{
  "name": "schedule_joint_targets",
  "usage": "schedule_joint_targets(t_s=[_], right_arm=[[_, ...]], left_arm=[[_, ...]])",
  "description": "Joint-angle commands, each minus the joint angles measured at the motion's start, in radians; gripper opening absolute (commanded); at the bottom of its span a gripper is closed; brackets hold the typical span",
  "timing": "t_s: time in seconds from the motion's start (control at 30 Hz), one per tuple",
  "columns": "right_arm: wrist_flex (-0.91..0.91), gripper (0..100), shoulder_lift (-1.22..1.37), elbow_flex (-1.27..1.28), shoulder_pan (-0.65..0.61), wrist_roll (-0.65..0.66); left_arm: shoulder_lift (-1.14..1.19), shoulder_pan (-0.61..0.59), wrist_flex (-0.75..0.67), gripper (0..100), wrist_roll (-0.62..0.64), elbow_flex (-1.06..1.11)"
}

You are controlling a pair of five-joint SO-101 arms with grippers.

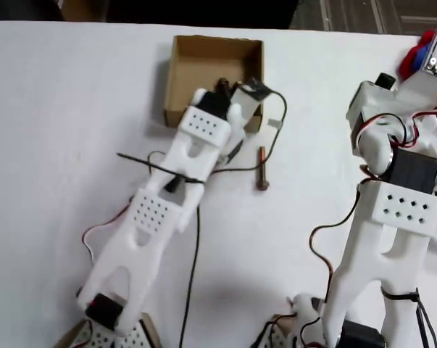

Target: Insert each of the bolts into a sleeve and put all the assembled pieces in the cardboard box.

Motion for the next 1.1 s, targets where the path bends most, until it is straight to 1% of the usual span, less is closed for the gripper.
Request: schedule_joint_targets(t_s=[0.0, 0.07, 0.2, 0.27, 0.5, 0.67, 0.83, 0.9, 0.97, 1.0, 1.03, 1.07], right_arm=[[-0.018, 1.9, -0.012, -0.049, 0.002, -0.009], [-0.018, 1.9, -0.012, -0.049, 0.002, -0.009], [-0.018, 1.9, -0.012, -0.049, 0.002, -0.009], [-0.018, 1.9, -0.012, -0.049, 0.002, -0.009], [-0.018, 1.9, -0.013, -0.049, 0.002, -0.009], [-0.018, 1.9, -0.013, -0.049, 0.002, -0.009], [-0.018, 1.9, -0.013, -0.049, 0.002, -0.009], [-0.018, 1.9, -0.013, -0.049, 0.002, -0.009], [-0.018, 1.9, -0.013, -0.049, 0.002, -0.009], [-0.018, 1.9, -0.013, -0.049, 0.002, -0.009], [-0.018, 1.9, -0.013, -0.049, 0.002, -0.009], [-0.018, 1.9, -0.013, -0.049, 0.002, -0.009]], left_arm=[[-0.021, -0.012, -0.002, 3, 0.012, -0.062], [-0.021, -0.015, -0.012, 6, 0.028, -0.031], [-0.021, -0.020, -0.032, 19, 0.046, 0.064], [-0.021, -0.020, -0.058, 21, 0.046, 0.111], [-0.021, -0.020, -0.127, 17, 0.046, 0.153], [-0.021, -0.008, -0.132, 17, 0.046, 0.151], [-0.023, 0.032, -0.130, 17, 0.046, 0.156], [-0.021, 0.040, -0.129, 13, 0.046, 0.157], [-0.021, 0.040, -0.132, 3, 0.046, 0.157], [-0.021, 0.038, -0.132, 2, 0.046, 0.157], [-0.021, 0.038, -0.126, 4, 0.046, 0.157], [-0.021, 0.037, -0.124, 4, 0.046, 0.157]])
